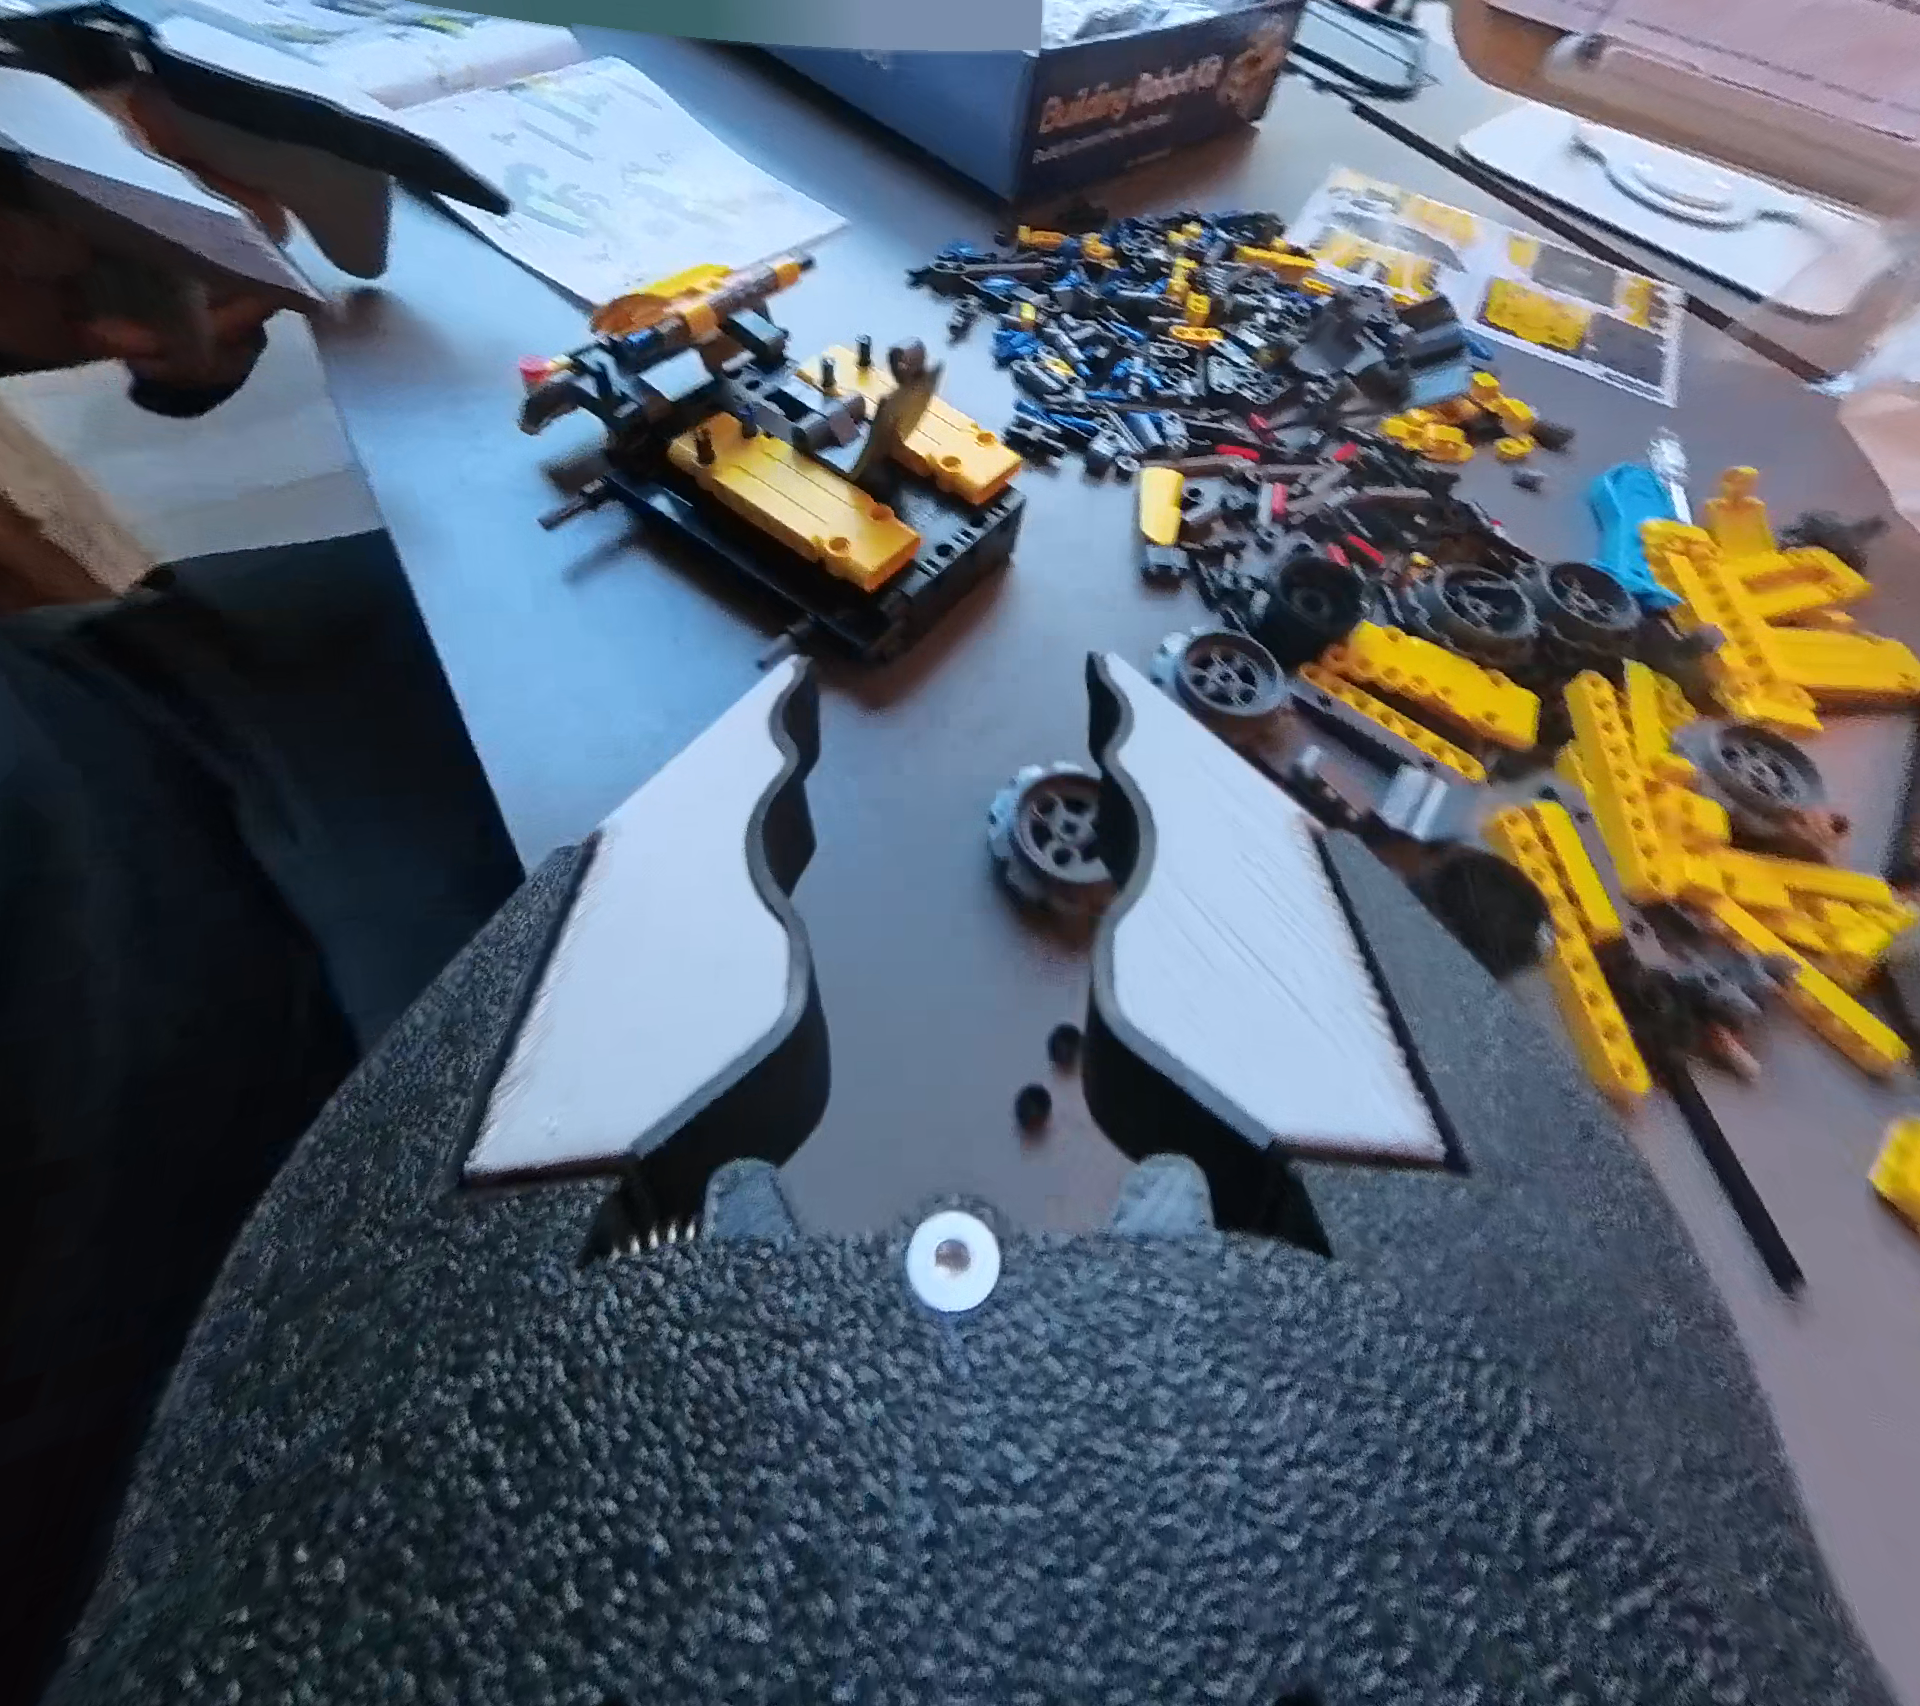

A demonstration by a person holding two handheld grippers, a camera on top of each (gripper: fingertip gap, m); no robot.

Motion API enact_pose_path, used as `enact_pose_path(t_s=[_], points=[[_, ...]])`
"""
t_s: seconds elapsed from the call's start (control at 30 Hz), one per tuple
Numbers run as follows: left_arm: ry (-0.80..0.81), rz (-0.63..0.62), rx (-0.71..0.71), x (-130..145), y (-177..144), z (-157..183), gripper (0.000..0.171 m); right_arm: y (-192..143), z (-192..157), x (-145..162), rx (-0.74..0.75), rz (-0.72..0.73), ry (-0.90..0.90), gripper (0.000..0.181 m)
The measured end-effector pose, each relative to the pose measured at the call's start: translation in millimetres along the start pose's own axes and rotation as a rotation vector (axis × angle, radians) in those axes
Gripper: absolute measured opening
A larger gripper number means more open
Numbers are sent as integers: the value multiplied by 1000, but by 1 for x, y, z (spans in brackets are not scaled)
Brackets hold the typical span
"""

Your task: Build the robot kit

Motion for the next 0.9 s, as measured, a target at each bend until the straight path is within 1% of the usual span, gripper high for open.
enact_pose_path(t_s=[0.1,0.23,0.33,0.43,0.5,0.57,0.6,0.67,0.73,0.8,0.9], points=[[23,-7,-9,0,1,2,75,-11,5,9,33,-24,-4,54],[23,-8,-31,0,0,-1,75,-24,6,16,67,-15,-29,53],[24,-5,-46,-1,-1,-2,74,-29,13,25,101,-46,10,53],[39,-18,-56,0,-1,-1,73,-29,14,34,88,-94,46,53],[50,-38,-56,3,2,1,73,-26,14,37,96,-115,39,48],[59,-60,-50,7,5,3,73,-19,16,38,99,-143,30,48],[66,-65,-58,7,6,4,69,-14,17,39,91,-164,36,51],[82,-82,-58,9,9,6,69,-5,16,36,56,-182,55,59],[90,-97,-58,10,11,8,69,3,16,36,28,-215,58,60],[81,-99,-49,10,13,11,69,11,14,45,-5,-282,43,63],[86,-113,-86,11,13,10,67,20,16,51,8,-326,13,61]])
Point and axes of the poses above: each gripper's, where its closed fingertips meet, y out along the fingers, x out of its underside, z = x × y across the jaws, the point moved 1 cm from there along -y, back along the fingers, and after that the axes turned 14 degrees about x, right-handed, at the moved point
